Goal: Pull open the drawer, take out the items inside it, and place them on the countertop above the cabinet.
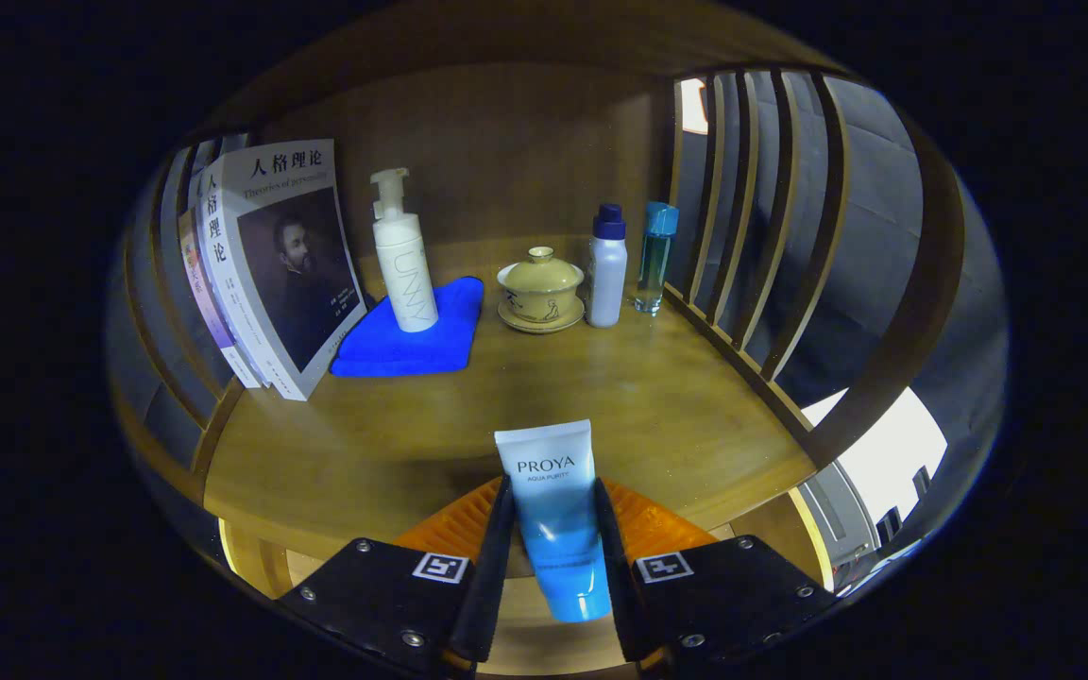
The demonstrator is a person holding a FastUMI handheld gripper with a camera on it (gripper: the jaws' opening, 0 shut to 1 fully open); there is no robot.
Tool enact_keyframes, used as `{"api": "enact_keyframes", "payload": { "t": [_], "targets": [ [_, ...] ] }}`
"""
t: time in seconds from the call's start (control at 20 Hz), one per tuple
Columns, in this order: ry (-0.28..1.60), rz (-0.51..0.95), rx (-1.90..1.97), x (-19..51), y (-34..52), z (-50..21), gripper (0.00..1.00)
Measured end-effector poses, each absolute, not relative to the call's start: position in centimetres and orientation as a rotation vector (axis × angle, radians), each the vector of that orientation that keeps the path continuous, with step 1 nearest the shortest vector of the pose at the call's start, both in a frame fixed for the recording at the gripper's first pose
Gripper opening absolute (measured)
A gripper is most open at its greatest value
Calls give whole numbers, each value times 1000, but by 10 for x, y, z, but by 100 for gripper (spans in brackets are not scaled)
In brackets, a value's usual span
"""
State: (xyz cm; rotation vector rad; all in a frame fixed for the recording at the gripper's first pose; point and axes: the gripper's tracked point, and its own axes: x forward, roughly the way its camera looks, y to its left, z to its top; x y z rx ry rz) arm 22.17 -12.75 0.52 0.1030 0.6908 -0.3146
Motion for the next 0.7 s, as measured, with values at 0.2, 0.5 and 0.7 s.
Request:
{"api": "enact_keyframes", "payload": {
  "t": [0.2, 0.5, 0.7],
  "targets": [
    [691, -301, 139, 232, -124, 3, 50],
    [734, -245, 114, 244, -118, -15, 53],
    [606, -213, 139, 242, -107, 18, 84]
  ]
}}
